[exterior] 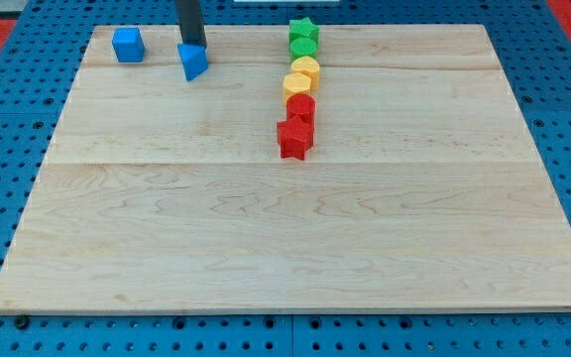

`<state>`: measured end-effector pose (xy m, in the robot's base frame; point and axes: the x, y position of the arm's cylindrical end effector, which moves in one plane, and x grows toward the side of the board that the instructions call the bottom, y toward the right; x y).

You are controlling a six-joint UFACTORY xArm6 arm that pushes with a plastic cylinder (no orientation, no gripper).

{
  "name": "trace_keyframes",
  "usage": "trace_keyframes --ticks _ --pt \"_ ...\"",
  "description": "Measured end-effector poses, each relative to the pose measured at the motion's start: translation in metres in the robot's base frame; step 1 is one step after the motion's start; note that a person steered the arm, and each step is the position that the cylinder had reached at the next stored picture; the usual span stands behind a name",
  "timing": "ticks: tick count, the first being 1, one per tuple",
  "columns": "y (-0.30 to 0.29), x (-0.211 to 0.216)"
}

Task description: Push the blue triangle bottom to the red star

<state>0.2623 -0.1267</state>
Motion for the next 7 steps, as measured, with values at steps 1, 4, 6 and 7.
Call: trace_keyframes --ticks 1,4,6,7 --pt "0.001 0.053" --pt "-0.031 0.065" --pt "-0.034 0.132" --pt "-0.02 0.156"
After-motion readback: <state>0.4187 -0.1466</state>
